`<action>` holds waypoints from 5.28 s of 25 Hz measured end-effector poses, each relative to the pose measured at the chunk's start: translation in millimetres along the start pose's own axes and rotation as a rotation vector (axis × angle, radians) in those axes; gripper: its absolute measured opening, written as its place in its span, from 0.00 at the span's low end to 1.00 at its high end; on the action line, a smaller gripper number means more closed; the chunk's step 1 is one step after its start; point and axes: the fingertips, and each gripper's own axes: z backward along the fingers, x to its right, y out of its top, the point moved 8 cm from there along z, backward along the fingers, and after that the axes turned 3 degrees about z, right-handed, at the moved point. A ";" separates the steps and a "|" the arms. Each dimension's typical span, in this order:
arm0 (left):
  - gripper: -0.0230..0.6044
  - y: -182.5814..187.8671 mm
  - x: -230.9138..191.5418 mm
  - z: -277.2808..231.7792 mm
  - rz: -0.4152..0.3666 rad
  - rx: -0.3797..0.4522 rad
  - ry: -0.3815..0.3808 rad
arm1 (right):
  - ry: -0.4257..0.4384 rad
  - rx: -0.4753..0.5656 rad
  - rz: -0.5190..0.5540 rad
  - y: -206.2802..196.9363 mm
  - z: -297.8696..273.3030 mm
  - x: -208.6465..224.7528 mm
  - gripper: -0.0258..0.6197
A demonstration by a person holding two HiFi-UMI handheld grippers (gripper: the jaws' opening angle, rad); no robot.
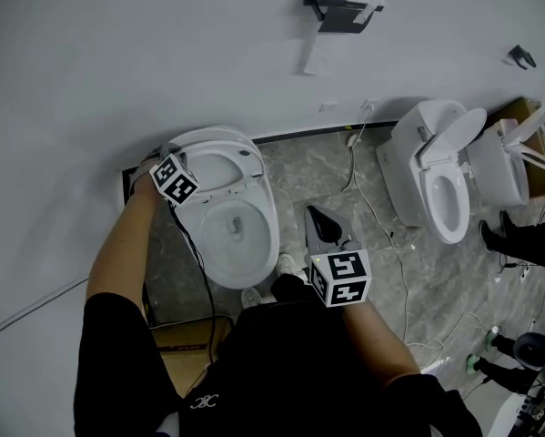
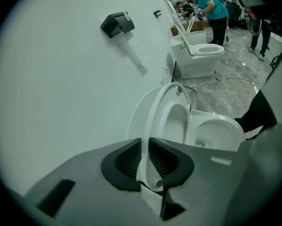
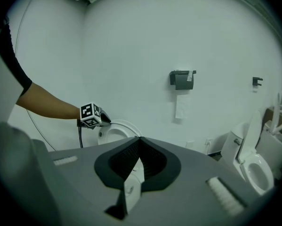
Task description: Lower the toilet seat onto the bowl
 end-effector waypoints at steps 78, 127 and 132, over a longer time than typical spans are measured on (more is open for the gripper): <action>0.15 -166.7 445.2 4.3 0.069 -0.048 -0.772 | 0.116 -0.337 -0.058 -186.6 -1.9 -83.7 0.05; 0.05 -65.9 292.5 147.4 0.928 0.254 -0.305 | 0.081 -0.163 0.012 -115.5 -4.4 -74.3 0.05; 0.05 -29.3 235.1 207.4 0.949 0.372 -0.177 | 0.069 -0.067 -0.011 -68.3 19.1 -75.3 0.05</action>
